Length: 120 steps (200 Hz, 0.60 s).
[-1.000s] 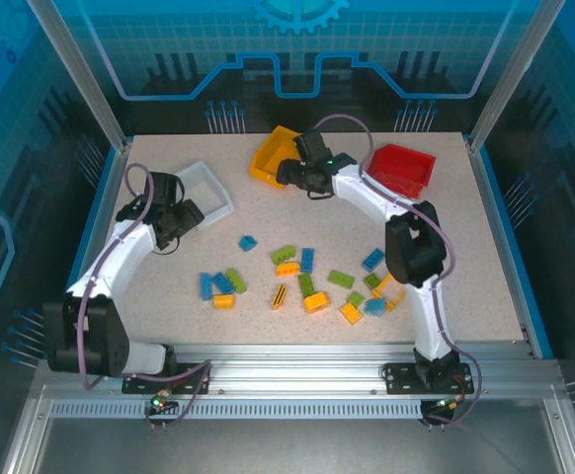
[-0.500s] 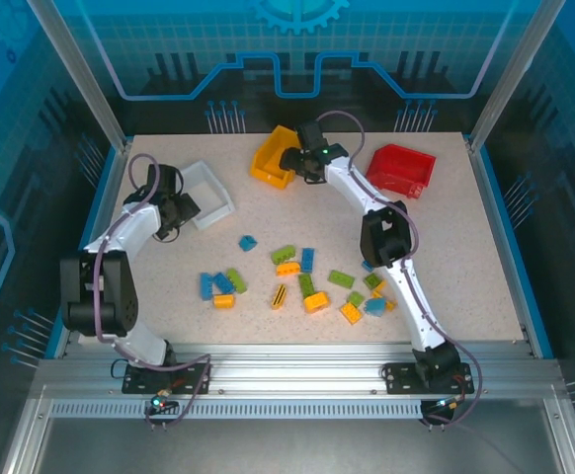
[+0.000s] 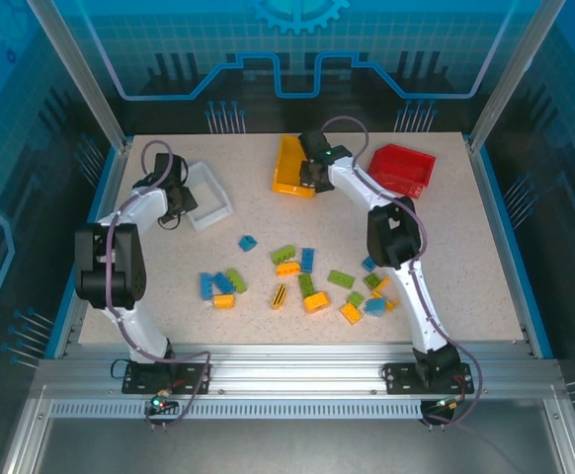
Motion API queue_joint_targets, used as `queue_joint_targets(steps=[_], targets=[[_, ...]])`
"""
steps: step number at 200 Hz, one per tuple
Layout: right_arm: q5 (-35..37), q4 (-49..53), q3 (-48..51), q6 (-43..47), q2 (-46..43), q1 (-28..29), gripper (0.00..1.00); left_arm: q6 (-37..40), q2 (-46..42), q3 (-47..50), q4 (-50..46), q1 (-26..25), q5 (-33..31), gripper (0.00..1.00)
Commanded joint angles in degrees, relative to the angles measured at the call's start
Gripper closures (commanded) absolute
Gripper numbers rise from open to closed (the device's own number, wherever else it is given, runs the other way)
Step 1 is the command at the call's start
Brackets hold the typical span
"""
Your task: Sort the legos into containers by color
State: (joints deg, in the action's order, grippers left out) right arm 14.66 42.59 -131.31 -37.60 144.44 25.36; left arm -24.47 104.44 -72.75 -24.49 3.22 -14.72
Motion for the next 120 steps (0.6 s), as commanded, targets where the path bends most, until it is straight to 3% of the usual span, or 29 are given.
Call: queue_joint_targets(steps=[1, 57, 120], targets=[[4.92, -0.65, 6.42, 3.37, -8.76, 1.17, 0.95, 3.19, 2.31, -3.28, 0.92, 0.3, 1.93, 0.59], [9.97, -5.95, 28.8, 5.08, -23.49, 2.72, 0.98, 6.25, 2.57, -2.13, 3.12, -3.18, 7.75, 1.0], [9.08, -11.07, 40.39, 6.26, -28.88, 4.08, 0.98, 7.05, 3.93, -4.22, 3.98, -13.31, 8.93, 1.0]])
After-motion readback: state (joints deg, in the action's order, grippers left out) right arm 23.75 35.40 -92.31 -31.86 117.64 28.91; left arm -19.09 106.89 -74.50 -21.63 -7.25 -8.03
